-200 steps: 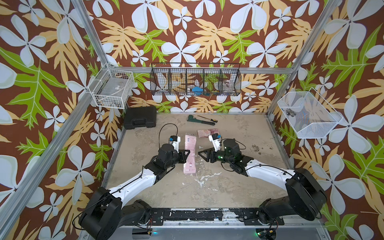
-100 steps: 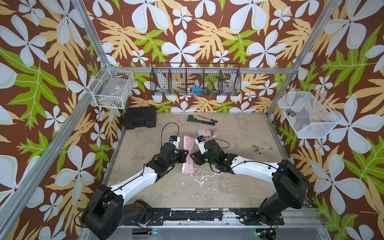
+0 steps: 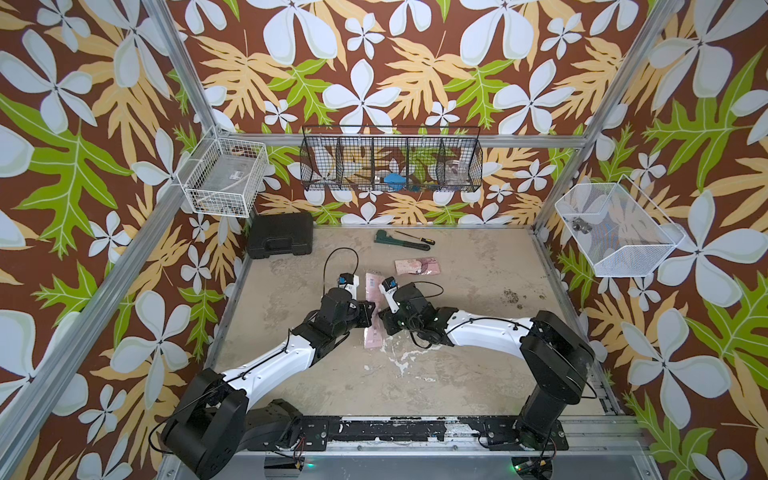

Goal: Open the ruler set and take out the ruler
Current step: Open the ruler set bag at the center of the board.

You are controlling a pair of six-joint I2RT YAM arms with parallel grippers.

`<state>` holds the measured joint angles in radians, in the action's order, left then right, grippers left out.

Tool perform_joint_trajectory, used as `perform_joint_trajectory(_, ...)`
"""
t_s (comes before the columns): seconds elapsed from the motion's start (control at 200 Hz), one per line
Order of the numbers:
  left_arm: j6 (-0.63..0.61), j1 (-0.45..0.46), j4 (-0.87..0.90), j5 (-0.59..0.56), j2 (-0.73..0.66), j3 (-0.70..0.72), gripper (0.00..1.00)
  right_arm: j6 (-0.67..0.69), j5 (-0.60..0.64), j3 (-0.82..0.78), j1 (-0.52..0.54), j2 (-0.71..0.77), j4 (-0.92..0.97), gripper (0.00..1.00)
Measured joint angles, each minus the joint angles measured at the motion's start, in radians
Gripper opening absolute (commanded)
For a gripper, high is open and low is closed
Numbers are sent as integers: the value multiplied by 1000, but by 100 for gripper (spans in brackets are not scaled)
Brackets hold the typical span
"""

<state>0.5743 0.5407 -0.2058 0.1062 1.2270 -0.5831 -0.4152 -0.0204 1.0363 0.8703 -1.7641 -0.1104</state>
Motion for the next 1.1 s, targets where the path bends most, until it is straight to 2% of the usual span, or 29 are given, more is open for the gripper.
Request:
perform_joint_trajectory(0.12, 0, 3, -16, 0, 0, 9, 0, -4, 1, 7, 1, -23, 2, 0)
perform_joint_trajectory(0.315, 0, 3, -24, -1, 1, 12, 0, -7, -20, 7, -13, -21, 0, 0)
perform_joint_trajectory(0.44, 1, 4, -68, 22, 10, 23, 0, -12, -113, -42, -63, 23, -33, 0)
perform_joint_trajectory(0.686, 0, 5, -156, 69, 19, 54, 0, -20, -386, -119, -181, 65, -111, 0)
perform_joint_trajectory(0.896, 0, 4, -169, 79, 22, 78, 0, -75, -511, -196, -251, 98, -175, 0)
perform_joint_trajectory(1.096, 1, -8, -226, 117, 26, 120, 0, -103, -604, -252, -263, 117, -245, 0)
